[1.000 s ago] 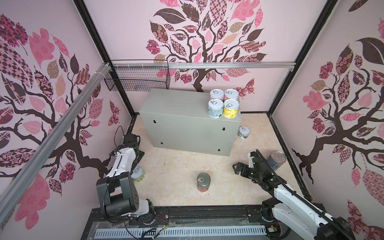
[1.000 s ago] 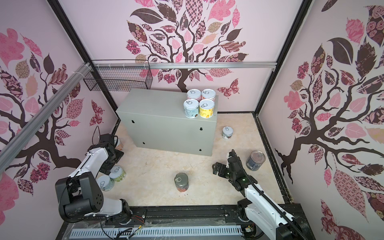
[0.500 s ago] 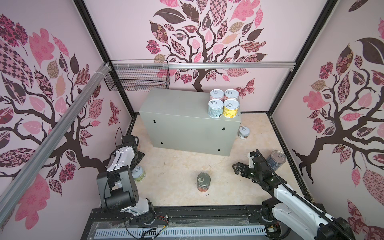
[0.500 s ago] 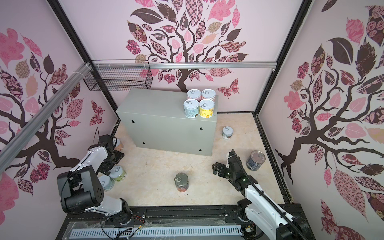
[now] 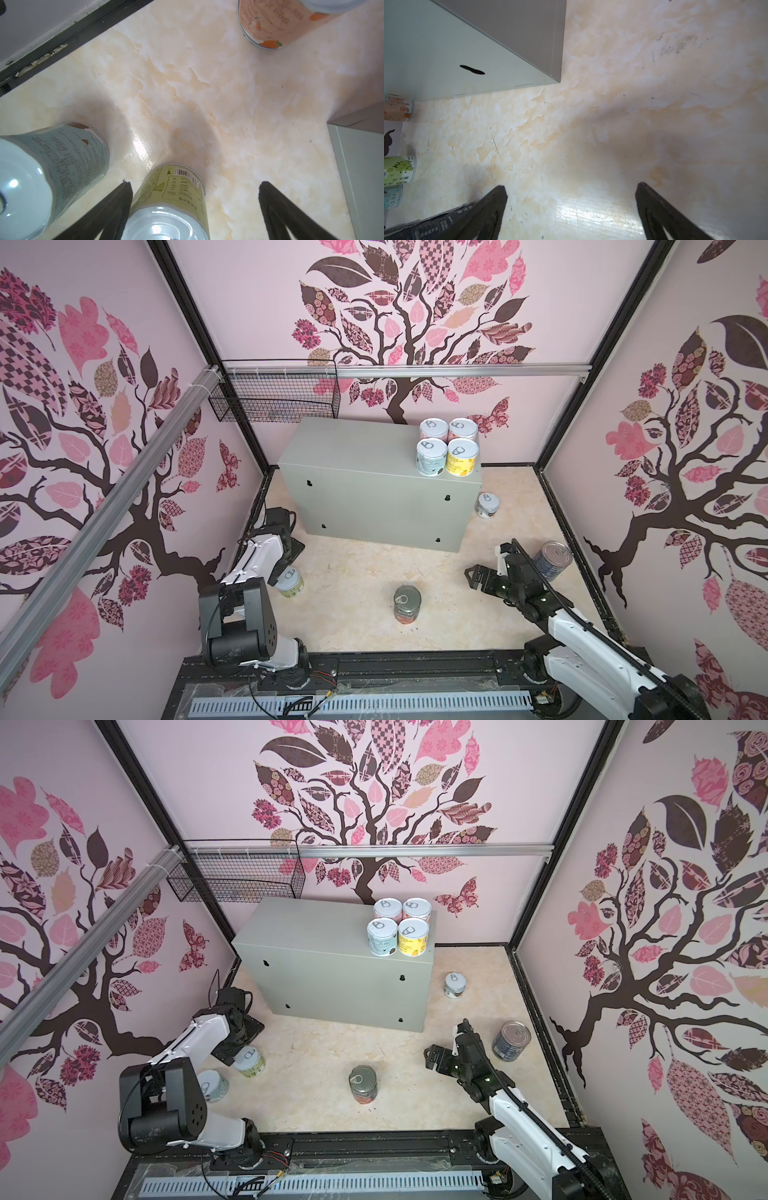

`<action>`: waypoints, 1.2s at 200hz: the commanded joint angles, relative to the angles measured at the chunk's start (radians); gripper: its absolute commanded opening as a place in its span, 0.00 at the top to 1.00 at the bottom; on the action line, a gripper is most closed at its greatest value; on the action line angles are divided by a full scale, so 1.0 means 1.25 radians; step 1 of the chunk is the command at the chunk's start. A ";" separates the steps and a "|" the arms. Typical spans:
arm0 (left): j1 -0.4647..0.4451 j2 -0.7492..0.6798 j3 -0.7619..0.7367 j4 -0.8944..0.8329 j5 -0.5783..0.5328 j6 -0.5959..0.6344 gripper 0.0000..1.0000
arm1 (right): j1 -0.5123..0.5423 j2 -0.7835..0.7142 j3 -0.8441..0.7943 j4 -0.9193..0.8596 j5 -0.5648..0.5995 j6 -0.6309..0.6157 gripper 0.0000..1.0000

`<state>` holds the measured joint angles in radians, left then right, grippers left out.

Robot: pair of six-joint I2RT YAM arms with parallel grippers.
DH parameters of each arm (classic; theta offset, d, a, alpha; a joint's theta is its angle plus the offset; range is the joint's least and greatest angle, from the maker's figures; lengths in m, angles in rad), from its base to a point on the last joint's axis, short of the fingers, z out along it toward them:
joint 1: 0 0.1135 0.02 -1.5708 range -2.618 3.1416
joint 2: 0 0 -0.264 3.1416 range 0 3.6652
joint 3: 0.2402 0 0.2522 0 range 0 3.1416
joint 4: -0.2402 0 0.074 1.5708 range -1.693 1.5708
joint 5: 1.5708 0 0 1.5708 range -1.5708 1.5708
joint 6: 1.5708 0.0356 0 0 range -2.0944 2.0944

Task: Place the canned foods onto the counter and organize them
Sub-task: 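Close the left gripper around the green-labelled white-lidded can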

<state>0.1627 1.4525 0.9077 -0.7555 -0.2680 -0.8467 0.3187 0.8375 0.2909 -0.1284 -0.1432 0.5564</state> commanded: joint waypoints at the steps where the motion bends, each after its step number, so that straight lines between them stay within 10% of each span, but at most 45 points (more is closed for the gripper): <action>1: -0.007 -0.006 -0.036 -0.009 -0.005 -0.018 0.02 | 0.004 -0.007 0.014 0.008 -0.004 -0.007 0.00; 240: -0.020 0.068 -0.070 0.008 0.068 0.014 0.03 | 0.004 -0.097 -0.002 0.023 -0.023 0.007 0.00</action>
<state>0.1474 1.5284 0.8478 -0.7742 -0.2062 -0.8387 0.3187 0.7265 0.2825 -0.1192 -0.1570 0.5606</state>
